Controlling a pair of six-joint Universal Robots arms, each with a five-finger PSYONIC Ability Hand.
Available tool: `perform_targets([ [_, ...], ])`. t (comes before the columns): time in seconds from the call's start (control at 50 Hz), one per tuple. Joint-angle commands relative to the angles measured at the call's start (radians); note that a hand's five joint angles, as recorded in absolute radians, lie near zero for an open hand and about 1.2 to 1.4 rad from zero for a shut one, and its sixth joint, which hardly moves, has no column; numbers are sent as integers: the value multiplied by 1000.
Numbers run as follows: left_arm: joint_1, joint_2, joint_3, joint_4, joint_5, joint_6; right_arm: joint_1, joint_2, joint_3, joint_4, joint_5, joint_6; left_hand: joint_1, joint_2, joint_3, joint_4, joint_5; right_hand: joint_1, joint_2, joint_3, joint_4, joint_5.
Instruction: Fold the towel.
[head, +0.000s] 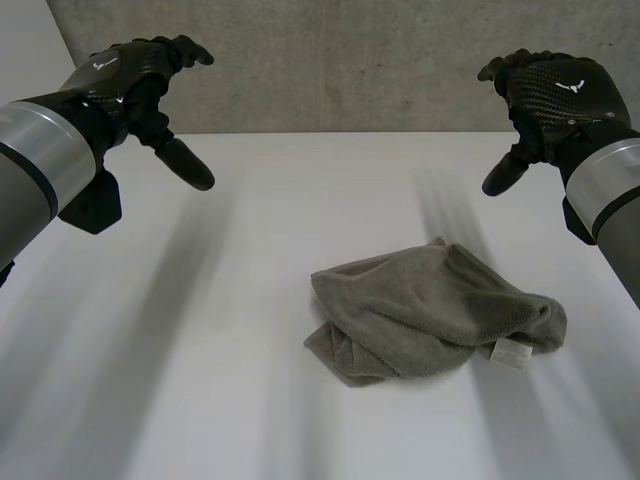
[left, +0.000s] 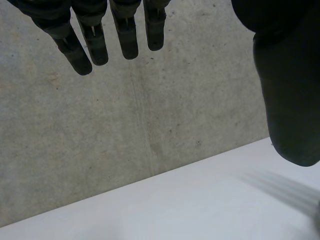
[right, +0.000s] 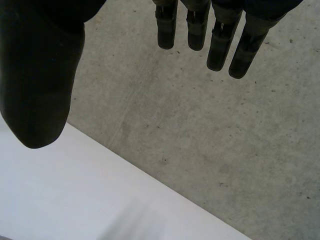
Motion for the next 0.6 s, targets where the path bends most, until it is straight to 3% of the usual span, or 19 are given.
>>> perform_targets([
  [0.02,0,1,-11,7,0,0,-7,-2,-3,3,-3,-2,-87,-83,-70,-96,-219,-60,-80,-73,-82,-60],
  [0.14,-14,-27,-33,83,20,0,2,15,2,7,-79,-48,-87,-83,-70,-96,-219,-60,-80,-73,-82,-60],
  [0.18,-23,-60,-39,122,21,2,-4,81,-3,32,-204,-119,-87,-83,-70,-96,-219,-60,-80,-73,-82,-60],
  [0.2,-43,-103,-44,149,23,3,-4,81,-3,32,-205,-120,-87,-83,-70,-96,-219,-60,-80,-73,-82,-60],
  [0.24,-72,-148,-41,168,22,5,-4,159,-20,78,-294,-185,-81,-77,-64,-90,-213,-60,-80,-73,-82,-60],
  [0.32,-119,-246,-30,179,22,18,3,240,-55,139,-294,-227,-81,-77,-64,-90,-213,-60,-80,-73,-82,-60],
  [0.48,-193,-463,7,174,23,181,9,488,-152,244,-266,-241,-60,-56,-43,-70,-193,3,-17,-10,-19,3],
  [0.52,-225,-514,7,174,28,242,9,518,-170,248,-257,-241,-31,-27,-14,-40,-163,124,103,111,102,124],
  [0.56,-234,-537,8,174,34,259,11,551,-199,247,-227,-241,-19,-16,-2,-29,-152,465,445,453,443,465],
  [0.58,-238,-554,8,174,46,267,11,551,-199,247,-227,-241,4,8,21,-5,-128,467,447,454,445,467],
  [0.6,-238,-555,8,174,46,267,11,551,-211,242,-207,-239,4,8,21,-5,-128,636,615,623,614,636],
])
